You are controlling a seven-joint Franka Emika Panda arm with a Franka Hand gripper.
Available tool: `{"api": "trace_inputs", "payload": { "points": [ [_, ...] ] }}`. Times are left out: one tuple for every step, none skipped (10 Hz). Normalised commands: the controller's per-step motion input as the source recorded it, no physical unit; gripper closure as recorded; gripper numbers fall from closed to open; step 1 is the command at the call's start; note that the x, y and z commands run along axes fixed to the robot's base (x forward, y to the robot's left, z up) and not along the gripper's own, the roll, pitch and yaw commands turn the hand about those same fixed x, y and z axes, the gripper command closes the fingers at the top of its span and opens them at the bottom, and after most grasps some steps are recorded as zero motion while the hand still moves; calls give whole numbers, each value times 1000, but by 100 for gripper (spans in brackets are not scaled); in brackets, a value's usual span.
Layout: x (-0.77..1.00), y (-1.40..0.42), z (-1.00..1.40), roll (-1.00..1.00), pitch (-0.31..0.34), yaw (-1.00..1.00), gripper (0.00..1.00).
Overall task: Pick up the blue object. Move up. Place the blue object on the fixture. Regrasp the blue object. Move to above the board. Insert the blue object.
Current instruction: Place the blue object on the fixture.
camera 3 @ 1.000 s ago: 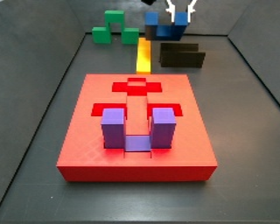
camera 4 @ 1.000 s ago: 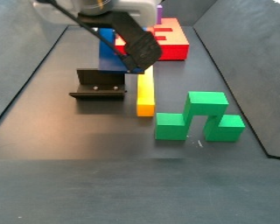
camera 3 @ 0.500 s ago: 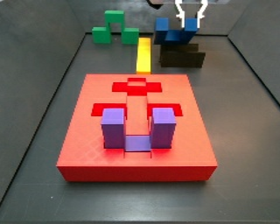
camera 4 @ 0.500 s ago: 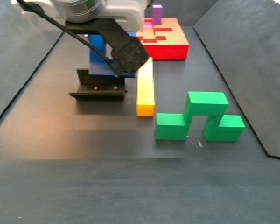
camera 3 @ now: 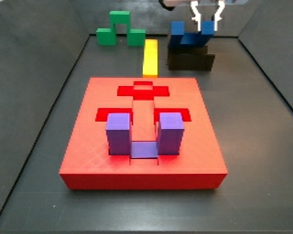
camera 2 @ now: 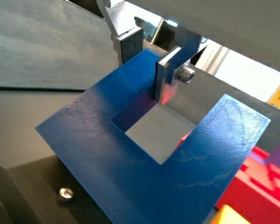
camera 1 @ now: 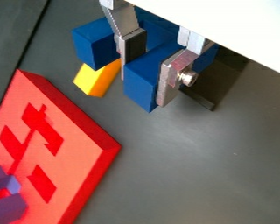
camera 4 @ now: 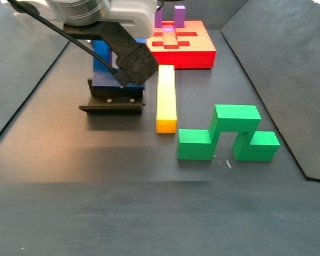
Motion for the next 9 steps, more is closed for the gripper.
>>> {"api": "trace_inputs", "payload": {
  "points": [
    [589,31,-37,94,-11,0,100],
    [37,177,0,-203,0,0,100],
    [60,177,-100,-269,0,-43,100],
    [63,200,-306,-331,-20,-171,100],
    [0,200,-391,-389,-54,-151,100],
    [0,131,-403,-363,-66,-149,100],
    [46,89,-354,-280,-23,-134,100],
    [191,34,-229,-60,0,-80,100],
    [349,0,-111,74,26,-3,100]
  ]
}}
